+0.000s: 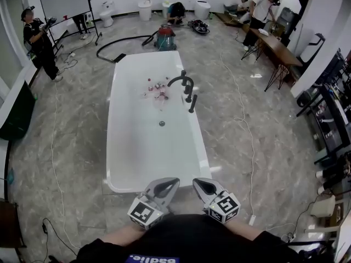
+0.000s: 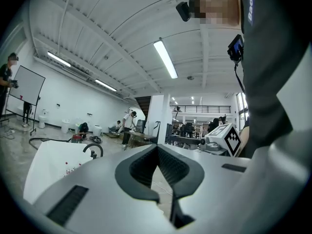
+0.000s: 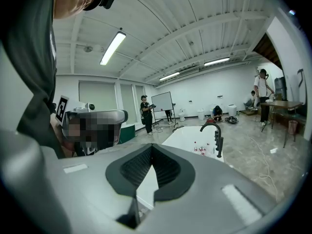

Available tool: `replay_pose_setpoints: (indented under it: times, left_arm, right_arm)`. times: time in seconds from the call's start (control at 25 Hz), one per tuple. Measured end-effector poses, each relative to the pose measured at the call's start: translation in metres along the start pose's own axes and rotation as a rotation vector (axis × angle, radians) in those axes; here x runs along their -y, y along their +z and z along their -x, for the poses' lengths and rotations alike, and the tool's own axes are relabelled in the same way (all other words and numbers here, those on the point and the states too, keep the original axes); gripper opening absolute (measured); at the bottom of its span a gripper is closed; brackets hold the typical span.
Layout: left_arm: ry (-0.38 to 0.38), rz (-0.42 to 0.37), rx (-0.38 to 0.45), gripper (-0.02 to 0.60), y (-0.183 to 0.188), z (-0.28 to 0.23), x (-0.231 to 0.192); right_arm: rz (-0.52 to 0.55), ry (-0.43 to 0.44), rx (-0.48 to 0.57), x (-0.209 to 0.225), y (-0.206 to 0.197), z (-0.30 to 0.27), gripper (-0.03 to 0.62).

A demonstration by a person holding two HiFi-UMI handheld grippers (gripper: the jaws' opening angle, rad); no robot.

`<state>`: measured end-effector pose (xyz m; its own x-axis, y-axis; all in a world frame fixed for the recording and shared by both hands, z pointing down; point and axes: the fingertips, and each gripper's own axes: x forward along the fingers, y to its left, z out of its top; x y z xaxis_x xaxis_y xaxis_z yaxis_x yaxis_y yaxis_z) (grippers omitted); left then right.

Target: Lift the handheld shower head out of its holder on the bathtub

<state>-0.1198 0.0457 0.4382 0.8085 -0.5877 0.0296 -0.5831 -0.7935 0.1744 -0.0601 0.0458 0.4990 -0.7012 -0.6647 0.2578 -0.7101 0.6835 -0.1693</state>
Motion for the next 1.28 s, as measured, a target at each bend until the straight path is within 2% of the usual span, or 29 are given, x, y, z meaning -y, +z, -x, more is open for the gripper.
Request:
replay_pose_setpoints:
  times: [0.16,0.36,0.6,0.76,1.0,1.12,1.28]
  left_arm:
    - [-0.016,0.003,0.004,0.005,0.0,-0.01,-0.023]
    - [-0.047,0.01,-0.007,0.005,0.002,-0.032,-0.028]
    - [-0.049,-0.005,-0.014,0.005,0.003,-0.066,-0.023]
    - [-0.022,-0.012,-0.018,0.005,0.01,-0.089,-0.029]
    - [0.003,-0.017,0.041,0.005,0.028,-0.135,-0.03]
    - [0.029,-0.008,-0.006,0.005,0.023,-0.152,-0.038]
    - [0.053,-0.002,-0.006,0.005,0.022,-0.172,-0.044]
  right_arm:
    - [-0.008,-0.024,-0.003,0.011,0.004,-0.014,0.002]
    - [-0.016,-0.046,0.009,0.035,0.009,-0.017,0.002]
    - [-0.012,-0.005,0.011,0.065,0.012,-0.021,0.002]
    - [-0.001,0.029,0.017,0.092,0.025,-0.024,0.002]
    - [0.004,0.062,0.017,0.142,0.037,-0.024,0.002]
    - [0.008,0.078,0.018,0.166,0.042,-0.031,0.002]
    - [0.008,0.098,0.011,0.197,0.047,-0.04,0.005]
